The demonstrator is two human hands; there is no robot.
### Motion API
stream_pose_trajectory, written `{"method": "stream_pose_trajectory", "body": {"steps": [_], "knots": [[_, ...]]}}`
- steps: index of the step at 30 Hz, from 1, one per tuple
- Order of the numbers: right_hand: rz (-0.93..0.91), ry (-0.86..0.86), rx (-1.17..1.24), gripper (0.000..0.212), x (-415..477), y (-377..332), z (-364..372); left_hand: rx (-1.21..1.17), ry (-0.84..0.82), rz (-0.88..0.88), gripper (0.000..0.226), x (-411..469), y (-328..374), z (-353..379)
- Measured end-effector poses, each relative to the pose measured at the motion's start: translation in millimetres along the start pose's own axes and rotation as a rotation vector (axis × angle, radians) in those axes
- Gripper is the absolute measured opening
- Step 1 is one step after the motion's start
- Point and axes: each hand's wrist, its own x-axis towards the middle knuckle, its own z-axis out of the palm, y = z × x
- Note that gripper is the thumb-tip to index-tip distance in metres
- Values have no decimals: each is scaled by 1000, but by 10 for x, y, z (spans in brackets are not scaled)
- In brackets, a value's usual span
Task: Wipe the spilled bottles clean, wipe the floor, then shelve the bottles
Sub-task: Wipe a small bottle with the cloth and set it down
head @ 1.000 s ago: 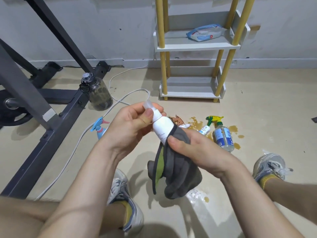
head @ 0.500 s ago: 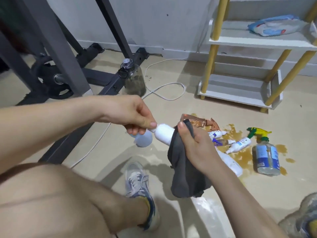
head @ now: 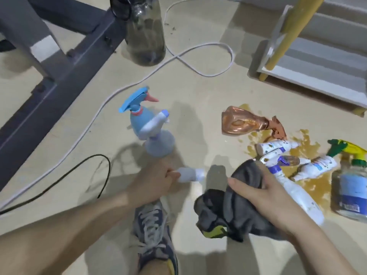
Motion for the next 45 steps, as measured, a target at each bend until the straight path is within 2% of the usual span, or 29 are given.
{"method": "stream_pose_trajectory", "body": {"steps": [2,4,6,8,9,11,12,14,15,19,22,23,25,27,29,31,33,35,37,40,42,45], "knots": [[-21,-52,72,27,153,47,220,-113,63,-37,32,107,-67,171],[-76,-19,134,21,292,123,539,-260,117,-60,17,171,-55,270],[-280,94,-41,21,429,275,880,-286,154,-17,18,186,6,347],[-505,150,-315,34,574,473,1164,-212,191,31,31,135,51,429],[-560,165,-397,38,673,573,1223,-168,217,57,36,92,60,460],[-511,200,-463,44,899,717,1167,-95,235,164,28,4,56,510],[-417,224,-457,45,1015,742,1078,-48,226,201,18,-34,57,531],[-218,275,-337,44,1187,742,928,-29,247,174,11,-47,102,541],[-184,293,-281,44,1197,720,932,-29,276,183,12,-20,133,527],[-398,226,-209,40,707,556,1371,3,315,275,20,15,155,495],[-545,186,-323,38,703,722,1259,-10,294,257,15,-98,41,622],[-544,192,-331,38,837,818,1155,-2,293,241,11,-120,19,655],[-378,242,-203,37,1081,865,956,-8,318,217,2,-86,16,647],[-266,319,-134,37,1115,824,964,11,321,216,11,0,55,586],[-304,295,-92,36,914,691,1182,41,320,223,13,54,97,525],[-413,191,-112,43,649,621,1355,78,277,178,15,69,127,501],[-583,82,-247,48,579,680,1304,119,221,119,23,48,111,552],[-681,22,-437,48,741,855,1091,50,159,39,27,9,70,593],[-592,41,-432,48,999,1004,865,-45,130,-25,30,7,44,581],[-393,181,-347,52,1248,1006,691,-104,202,-19,30,54,111,522],[-449,212,-374,47,1166,919,813,-56,242,29,28,86,164,504],[-579,121,-343,43,855,815,1082,39,299,130,20,89,128,535]]}}
